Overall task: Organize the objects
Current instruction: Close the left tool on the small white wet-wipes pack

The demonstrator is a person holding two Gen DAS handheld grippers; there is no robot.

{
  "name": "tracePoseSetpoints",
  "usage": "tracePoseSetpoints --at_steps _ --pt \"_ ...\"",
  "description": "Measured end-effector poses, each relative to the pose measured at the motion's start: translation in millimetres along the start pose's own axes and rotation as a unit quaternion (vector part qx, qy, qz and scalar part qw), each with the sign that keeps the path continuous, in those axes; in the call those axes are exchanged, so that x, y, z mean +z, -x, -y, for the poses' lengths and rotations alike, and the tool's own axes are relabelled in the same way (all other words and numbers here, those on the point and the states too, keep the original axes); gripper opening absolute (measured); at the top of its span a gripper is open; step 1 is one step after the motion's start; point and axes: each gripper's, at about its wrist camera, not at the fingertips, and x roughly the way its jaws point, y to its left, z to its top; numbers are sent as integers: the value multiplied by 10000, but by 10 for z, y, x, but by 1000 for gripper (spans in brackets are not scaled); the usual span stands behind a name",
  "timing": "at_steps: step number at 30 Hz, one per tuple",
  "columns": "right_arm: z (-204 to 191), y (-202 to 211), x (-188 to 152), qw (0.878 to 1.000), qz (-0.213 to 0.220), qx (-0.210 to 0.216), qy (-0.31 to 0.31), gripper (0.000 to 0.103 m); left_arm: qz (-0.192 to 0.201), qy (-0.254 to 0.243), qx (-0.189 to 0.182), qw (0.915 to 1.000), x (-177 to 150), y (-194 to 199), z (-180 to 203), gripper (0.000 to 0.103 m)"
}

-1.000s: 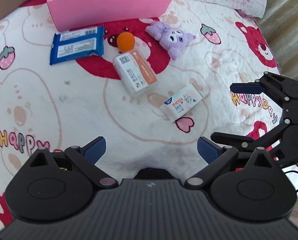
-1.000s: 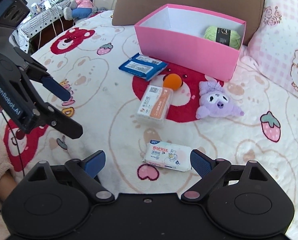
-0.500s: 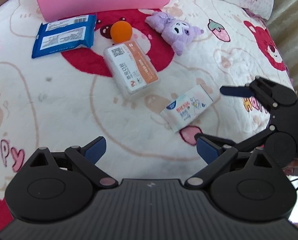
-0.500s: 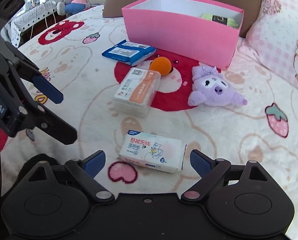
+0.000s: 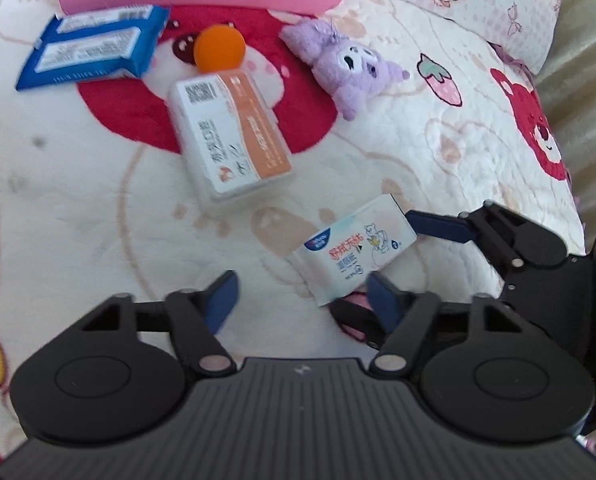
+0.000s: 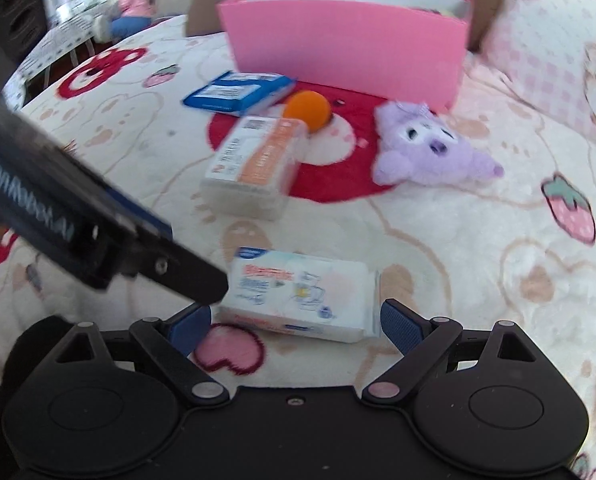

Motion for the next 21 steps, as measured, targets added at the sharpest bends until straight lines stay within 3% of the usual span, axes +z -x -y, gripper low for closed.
tracePoseSetpoints --at_steps 8,14,18,21 --pt "-58 -23 -133 9994 306 -170 -43 94 182 226 -163 9994 -40 -170 8 51" --pt "-94 -11 -173 9987 374 -319 -101 91 226 570 -329 9976 -60 -198 -15 35" --pt "-190 -49 -184 9978 230 -571 253 89 171 204 -233 9994 -87 -232 90 30" --pt "-157 -36 -144 9986 187 -443 236 83 201 215 -177 9994 -80 -219 112 30"
